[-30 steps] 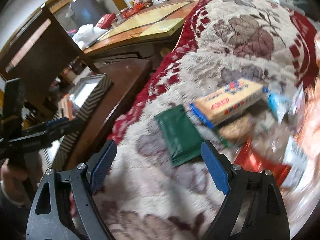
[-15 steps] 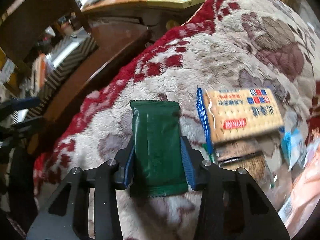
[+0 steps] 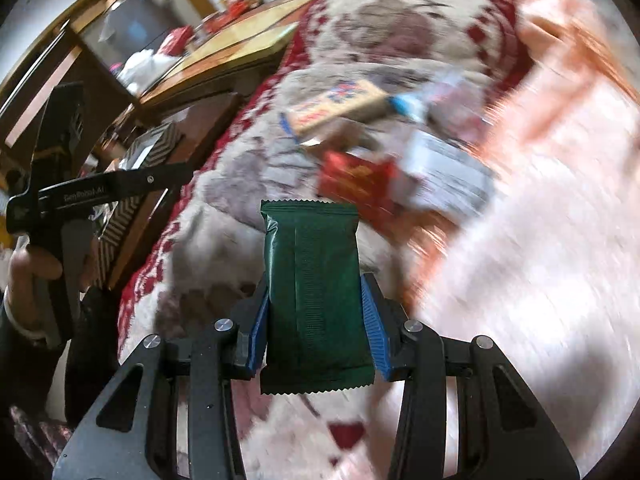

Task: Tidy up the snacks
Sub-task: 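Grasp the dark green pack with the right gripper while left grasps the red wrapped snack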

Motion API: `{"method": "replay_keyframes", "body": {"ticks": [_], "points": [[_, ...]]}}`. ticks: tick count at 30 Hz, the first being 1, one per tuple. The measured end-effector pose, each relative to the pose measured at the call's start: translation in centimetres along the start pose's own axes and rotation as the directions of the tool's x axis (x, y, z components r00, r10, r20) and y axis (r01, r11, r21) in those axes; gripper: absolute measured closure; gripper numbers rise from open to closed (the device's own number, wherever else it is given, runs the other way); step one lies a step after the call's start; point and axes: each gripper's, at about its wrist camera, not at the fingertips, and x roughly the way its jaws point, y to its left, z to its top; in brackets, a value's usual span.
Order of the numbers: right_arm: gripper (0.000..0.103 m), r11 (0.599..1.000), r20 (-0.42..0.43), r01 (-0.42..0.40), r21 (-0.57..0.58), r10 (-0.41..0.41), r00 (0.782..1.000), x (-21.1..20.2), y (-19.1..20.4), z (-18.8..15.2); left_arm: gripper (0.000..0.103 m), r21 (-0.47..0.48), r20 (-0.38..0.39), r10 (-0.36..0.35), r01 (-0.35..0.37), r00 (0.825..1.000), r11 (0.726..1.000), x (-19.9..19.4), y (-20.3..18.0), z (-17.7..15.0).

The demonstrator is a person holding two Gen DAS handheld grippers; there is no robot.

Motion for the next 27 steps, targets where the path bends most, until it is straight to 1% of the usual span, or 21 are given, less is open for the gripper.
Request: {"method": "replay_keyframes", "body": {"ticks": [2, 4, 6, 8, 10, 12, 13, 15, 18, 20, 23, 27], "points": [[0.062, 0.999, 0.011, 0.011, 0.038, -0.011, 1.0, -0.8, -1.0, -0.8, 0.009, 0.036, -0.023, -0.029, 0.03, 0.999, 0.999, 0.8, -2.2, 0.4], [0.062, 0.996, 0.03, 0.016, 0.084, -0.019, 0.999, -1.3, -1.9, -0.9, 0.009, 0.033, -0.042, -0.057, 0.058, 0.997, 0.998, 1.6, -3.8, 0.5], [0.062, 0.995, 0.054, 0.013, 0.104, -0.018, 0.998, -1.6, -2.2, -0.7, 0.009, 0.024, -0.065, -0.093, 0.094, 0.994, 0.995, 2.5, -5.4, 0.6], [0.062, 0.993, 0.073, 0.008, 0.122, -0.017, 0.997, -2.0, -2.5, -0.7, 0.009, 0.036, -0.076, -0.093, 0.096, 0.993, 0.995, 3.1, -6.7, 0.8], [0.062, 0.989, 0.08, -0.006, 0.145, -0.006, 0.997, -2.1, -3.0, -0.8, 0.009, 0.069, -0.08, -0.089, 0.095, 0.993, 0.993, 3.4, -7.5, 0.8], [0.062, 0.988, 0.083, -0.012, 0.152, -0.001, 0.997, -2.2, -3.2, -0.8, 0.009, 0.077, -0.086, -0.074, 0.081, 0.994, 0.994, 3.5, -7.4, 0.7], [0.062, 0.989, 0.087, -0.019, 0.15, 0.006, 0.996, -2.2, -3.2, -0.8, 0.009, 0.064, -0.086, -0.065, 0.071, 0.994, 0.995, 3.6, -7.1, 0.7], [0.062, 0.99, 0.088, -0.024, 0.138, 0.011, 0.996, -2.0, -2.9, -0.7, 0.009, 0.009, -0.089, -0.063, 0.064, 0.994, 0.998, 3.9, -5.9, 1.1], [0.062, 0.991, 0.073, -0.021, 0.134, 0.011, 0.997, -1.6, -2.9, -0.7, 0.009, -0.078, -0.085, -0.073, 0.067, 0.994, 0.995, 4.4, -4.4, 2.0], [0.062, 0.99, 0.075, -0.03, 0.135, 0.02, 0.997, -1.6, -2.9, -0.7, 0.009, -0.103, -0.085, -0.067, 0.058, 0.994, 0.993, 4.9, -4.1, 2.8], [0.062, 0.99, 0.075, -0.04, 0.138, 0.03, 0.997, -1.5, -3.0, -0.6, 0.009, -0.085, -0.088, -0.054, 0.046, 0.995, 0.995, 5.7, -4.5, 3.8], [0.062, 0.989, 0.072, -0.045, 0.138, 0.035, 0.997, -1.3, -3.1, -0.6, 0.009, -0.067, -0.121, -0.055, 0.047, 0.991, 0.997, 6.7, -4.9, 4.0]]}}
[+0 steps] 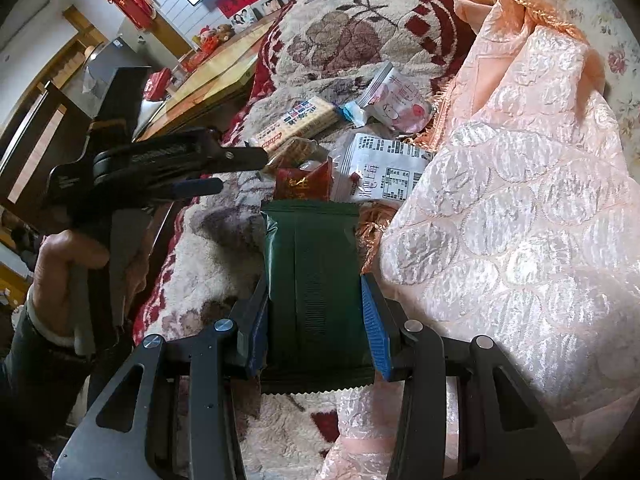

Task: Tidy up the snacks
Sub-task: 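Grasp the dark green pack with the right gripper while left grasps the red wrapped snack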

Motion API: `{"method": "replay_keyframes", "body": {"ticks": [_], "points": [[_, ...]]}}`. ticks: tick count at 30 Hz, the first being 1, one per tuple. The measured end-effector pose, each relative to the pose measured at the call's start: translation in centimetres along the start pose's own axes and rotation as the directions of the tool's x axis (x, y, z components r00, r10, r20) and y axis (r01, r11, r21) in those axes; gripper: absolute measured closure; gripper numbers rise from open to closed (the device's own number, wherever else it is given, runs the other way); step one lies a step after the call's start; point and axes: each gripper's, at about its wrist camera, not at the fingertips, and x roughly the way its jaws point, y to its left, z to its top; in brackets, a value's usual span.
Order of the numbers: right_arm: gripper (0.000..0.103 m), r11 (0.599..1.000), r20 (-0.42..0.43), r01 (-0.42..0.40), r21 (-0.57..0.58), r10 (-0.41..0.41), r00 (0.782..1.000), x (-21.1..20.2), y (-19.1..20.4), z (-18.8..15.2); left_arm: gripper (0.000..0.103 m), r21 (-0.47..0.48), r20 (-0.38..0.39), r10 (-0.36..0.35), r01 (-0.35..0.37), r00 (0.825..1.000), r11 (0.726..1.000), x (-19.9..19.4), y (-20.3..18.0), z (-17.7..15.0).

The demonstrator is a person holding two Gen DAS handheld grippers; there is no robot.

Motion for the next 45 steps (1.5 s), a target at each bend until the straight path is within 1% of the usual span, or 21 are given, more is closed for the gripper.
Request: {"method": "replay_keyframes", "body": {"ticks": [2, 5, 9, 11, 13, 16, 17, 19, 22, 26, 31, 33, 35, 36, 37, 39, 40, 41, 42, 43, 45], "points": [[0.062, 1.0, -0.001, -0.003, 0.0, 0.003, 1.0, 0.0, 0.0, 0.0, 0.009, -0.021, -0.003, 0.012, -0.012, 1.0, 1.0, 0.2, 0.0, 0.1], [0.062, 1.0, -0.002, -0.003, 0.003, 0.003, 1.0, 0.1, -0.1, 0.1, 0.009, -0.026, -0.018, -0.021, 0.02, 1.0, 0.999, 0.0, -0.6, -0.4], [0.062, 1.0, -0.005, 0.002, 0.014, -0.002, 1.0, 0.1, -0.3, 0.1, 0.009, -0.077, -0.01, -0.066, 0.065, 0.998, 0.995, -1.1, -1.8, -1.3], [0.062, 1.0, -0.01, -0.001, 0.009, 0.001, 1.0, 0.2, -0.2, 0.0, 0.009, -0.089, -0.02, -0.078, 0.076, 0.997, 0.993, -1.2, -2.6, -1.4], [0.062, 1.0, -0.012, -0.002, -0.001, 0.002, 1.0, 0.1, 0.0, -0.1, 0.009, -0.058, -0.031, -0.095, 0.093, 0.995, 0.994, -1.1, -3.7, -1.5], [0.062, 1.0, -0.01, -0.005, 0.001, 0.005, 1.0, 0.0, -0.1, -0.1, 0.009, -0.006, -0.038, -0.08, 0.08, 0.996, 0.997, -1.1, -4.7, -1.5], [0.062, 1.0, -0.007, -0.005, 0.003, 0.005, 1.0, 0.0, -0.1, -0.1, 0.009, -0.013, -0.046, -0.079, 0.079, 0.996, 0.997, -1.1, -4.6, -1.6], [0.062, 1.0, -0.001, -0.007, 0.015, 0.007, 1.0, -0.2, -0.3, -0.1, 0.009, -0.08, -0.062, -0.102, 0.097, 0.993, 0.992, -1.0, -3.9, -1.8], [0.062, 1.0, 0.0, -0.006, 0.023, 0.006, 1.0, -0.2, -0.4, -0.2, 0.009, -0.194, -0.077, -0.162, 0.144, 0.984, 0.97, -0.8, -3.5, -1.9], [0.062, 1.0, -0.005, -0.009, 0.024, 0.009, 1.0, -0.3, -0.4, -0.3, 0.009, -0.3, -0.086, -0.227, 0.193, 0.97, 0.934, -0.1, -4.1, -2.1], [0.062, 0.998, 0.012, -0.032, 0.047, 0.031, 0.999, -0.8, -0.7, -0.6, 0.009, -0.383, -0.083, -0.232, 0.184, 0.969, 0.905, 1.3, -4.1, -2.0], [0.062, 0.998, 0.012, -0.039, 0.042, 0.039, 0.999, -0.8, -0.6, -0.7, 0.009, -0.43, -0.077, -0.228, 0.174, 0.971, 0.886, 1.9, -3.4, -2.1], [0.062, 0.998, 0.009, -0.042, 0.036, 0.041, 0.999, -0.7, -0.5, -0.7, 0.011, -0.475, -0.07, -0.243, 0.182, 0.968, 0.861, 2.7, -2.9, -2.4], [0.062, 0.998, 0.008, -0.043, 0.036, 0.043, 0.999, -0.7, -0.5, -0.7, 0.014, -0.482, -0.055, -0.24, 0.185, 0.969, 0.856, 2.7, -2.8, -2.3], [0.062, 0.998, 0.008, -0.045, 0.037, 0.045, 0.999, -0.7, -0.5, -0.7, 0.024, -0.483, -0.044, -0.239, 0.189, 0.97, 0.855, 2.8, -2.9, -2.2], [0.062, 0.998, 0.007, -0.049, 0.04, 0.049, 0.999, -0.6, -0.5, -0.7, 0.039, -0.485, -0.053, -0.264, 0.206, 0.963, 0.85, 3.3, -3.0, -2.1], [0.062, 0.998, 0.006, -0.05, 0.042, 0.049, 0.999, -0.6, -0.6, -0.7, 0.043, -0.492, -0.051, -0.297, 0.235, 0.953, 0.838, 3.8, -3.0, -2.2], [0.062, 0.998, 0.006, -0.051, 0.044, 0.051, 0.999, -0.6, -0.6, -0.7, 0.046, -0.488, -0.056, -0.316, 0.25, 0.947, 0.837, 4.1, -3.1, -2.3], [0.062, 0.998, 0.006, -0.053, 0.045, 0.052, 0.999, -0.6, -0.6, -0.7, 0.049, -0.472, -0.067, -0.325, 0.257, 0.943, 0.844, 4.3, -3.3, -2.5], [0.062, 0.997, 0.006, -0.054, 0.046, 0.053, 0.999, -0.6, -0.6, -0.7, 0.05, -0.449, -0.068, -0.332, 0.268, 0.941, 0.852, 4.2, -3.4, -2.6], [0.062, 0.997, 0.008, -0.056, 0.047, 0.055, 0.998, -0.6, -0.6, -0.7, 0.051, -0.441, -0.048, -0.339, 0.285, 0.94, 0.851, 3.8, -2.9, -2.7]]}}
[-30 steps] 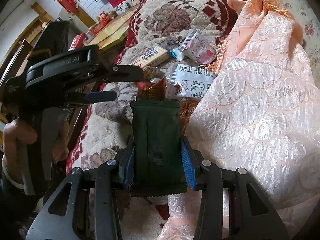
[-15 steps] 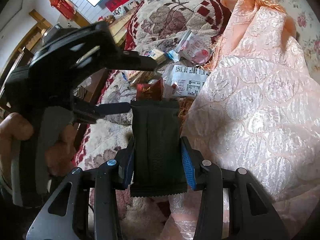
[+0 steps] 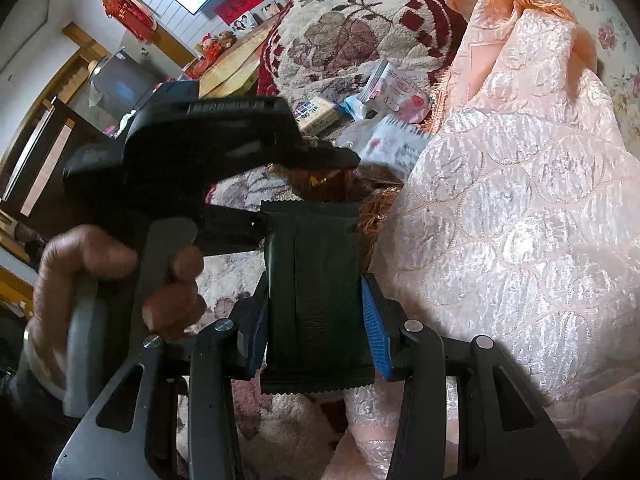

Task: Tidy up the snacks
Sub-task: 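Grasp the dark green pack with the right gripper while left grasps the red wrapped snack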

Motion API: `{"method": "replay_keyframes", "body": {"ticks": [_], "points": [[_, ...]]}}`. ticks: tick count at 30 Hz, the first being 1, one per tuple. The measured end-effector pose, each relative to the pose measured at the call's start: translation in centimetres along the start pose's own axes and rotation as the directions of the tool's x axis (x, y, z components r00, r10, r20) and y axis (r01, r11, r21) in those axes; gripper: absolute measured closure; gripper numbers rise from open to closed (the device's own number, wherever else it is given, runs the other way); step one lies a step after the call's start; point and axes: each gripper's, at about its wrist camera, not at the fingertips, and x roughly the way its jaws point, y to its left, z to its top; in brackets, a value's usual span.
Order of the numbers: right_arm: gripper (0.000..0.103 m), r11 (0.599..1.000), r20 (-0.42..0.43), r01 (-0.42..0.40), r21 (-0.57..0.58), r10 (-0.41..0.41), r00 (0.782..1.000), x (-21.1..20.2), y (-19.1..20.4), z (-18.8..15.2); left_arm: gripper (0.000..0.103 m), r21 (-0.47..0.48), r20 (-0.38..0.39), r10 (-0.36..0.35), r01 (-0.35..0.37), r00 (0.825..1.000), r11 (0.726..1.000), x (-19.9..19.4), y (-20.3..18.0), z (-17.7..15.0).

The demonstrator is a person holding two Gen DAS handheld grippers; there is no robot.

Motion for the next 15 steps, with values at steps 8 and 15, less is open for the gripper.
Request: {"method": "replay_keyframes", "body": {"ticks": [8, 15], "points": [[0.062, 0.999, 0.009, -0.015, -0.042, 0.016, 1.0, 0.1, 0.9, -0.1, 0.059, 0.107, 0.074, 0.003, -0.011, 0.997, 0.994, -5.6, 0.6, 0.0], [0.062, 0.994, 0.009, -0.011, -0.107, 0.012, 1.0, 0.4, 2.4, -0.1, 0.059, 0.212, 0.189, 0.101, -0.141, 0.977, 0.967, -10.6, 2.5, -1.1]]}}
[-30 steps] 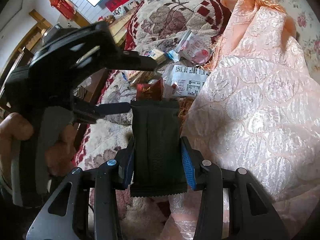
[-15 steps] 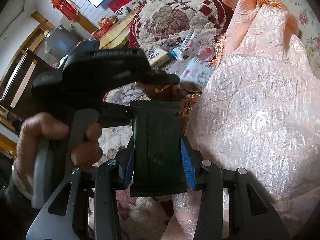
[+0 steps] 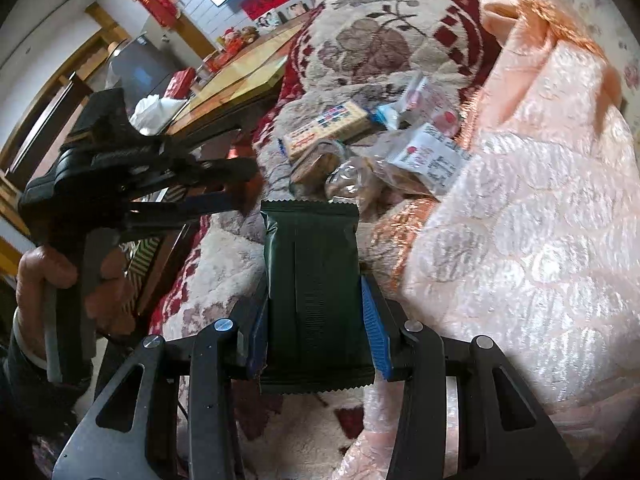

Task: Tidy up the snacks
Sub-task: 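Grasp the dark green pack with the right gripper while left grasps the red wrapped snack, then carry the green pack and red snack over the white tray with both grippers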

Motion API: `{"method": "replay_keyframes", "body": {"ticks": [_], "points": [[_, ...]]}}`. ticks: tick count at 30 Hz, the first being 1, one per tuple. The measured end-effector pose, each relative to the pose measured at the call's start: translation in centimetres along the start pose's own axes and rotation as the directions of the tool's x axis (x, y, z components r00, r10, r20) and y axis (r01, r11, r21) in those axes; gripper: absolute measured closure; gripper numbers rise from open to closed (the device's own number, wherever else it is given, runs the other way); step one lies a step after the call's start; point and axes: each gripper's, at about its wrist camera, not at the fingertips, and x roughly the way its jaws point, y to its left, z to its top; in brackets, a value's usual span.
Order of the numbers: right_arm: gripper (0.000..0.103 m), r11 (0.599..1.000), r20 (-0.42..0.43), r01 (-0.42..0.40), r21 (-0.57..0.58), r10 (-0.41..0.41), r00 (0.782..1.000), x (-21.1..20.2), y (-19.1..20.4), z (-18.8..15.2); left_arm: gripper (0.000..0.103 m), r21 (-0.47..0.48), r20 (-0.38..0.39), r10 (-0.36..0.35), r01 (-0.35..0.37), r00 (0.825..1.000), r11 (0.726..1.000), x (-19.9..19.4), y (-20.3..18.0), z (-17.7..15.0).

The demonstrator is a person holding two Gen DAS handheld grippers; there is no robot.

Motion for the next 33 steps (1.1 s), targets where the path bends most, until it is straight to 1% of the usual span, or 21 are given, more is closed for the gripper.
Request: {"method": "replay_keyframes", "body": {"ticks": [3, 7, 10, 13, 16, 20, 24, 31, 33], "points": [[0.062, 1.0, -0.023, 0.003, -0.022, -0.004, 1.0, 0.7, 1.2, -0.1, 0.059, 0.05, 0.038, 0.057, -0.059, 0.998, 0.997, -1.7, 1.3, -0.6], [0.062, 0.998, -0.042, -0.006, -0.059, 0.003, 0.999, 1.7, 3.5, 0.1, 0.059, 0.057, 0.061, 0.109, -0.113, 0.992, 0.992, -3.6, 3.3, -1.3], [0.062, 0.995, -0.053, -0.024, -0.094, 0.019, 0.998, 2.8, 5.9, 0.6, 0.059, 0.074, 0.094, 0.178, -0.185, 0.98, 0.98, -5.1, 5.0, -2.0], [0.062, 0.99, -0.067, -0.04, -0.138, 0.031, 0.997, 3.8, 8.4, 1.0, 0.059, 0.07, 0.131, 0.239, -0.249, 0.962, 0.966, -6.7, 6.7, -2.6], [0.062, 0.982, -0.083, -0.057, -0.182, 0.043, 0.996, 5.0, 11.2, 1.5, 0.059, 0.065, 0.151, 0.268, -0.28, 0.952, 0.958, -8.1, 8.3, -3.0], [0.062, 0.97, -0.107, -0.08, -0.228, 0.057, 0.993, 6.6, 14.2, 1.9, 0.059, 0.064, 0.203, 0.317, -0.335, 0.927, 0.94, -10.3, 9.9, -3.5], [0.062, 0.958, -0.13, -0.099, -0.268, 0.065, 0.989, 8.2, 17.0, 2.0, 0.059, 0.038, 0.242, 0.347, -0.367, 0.906, 0.93, -12.3, 11.9, -3.7], [0.062, 0.936, -0.164, -0.116, -0.334, 0.063, 0.984, 10.2, 21.0, 2.5, 0.059, -0.02, 0.267, 0.376, -0.385, 0.887, 0.923, -14.7, 15.2, -3.7], [0.062, 0.931, -0.174, -0.119, -0.346, 0.061, 0.983, 10.6, 21.9, 2.5, 0.059, -0.032, 0.271, 0.381, -0.387, 0.884, 0.921, -15.2, 16.1, -3.7]]}}
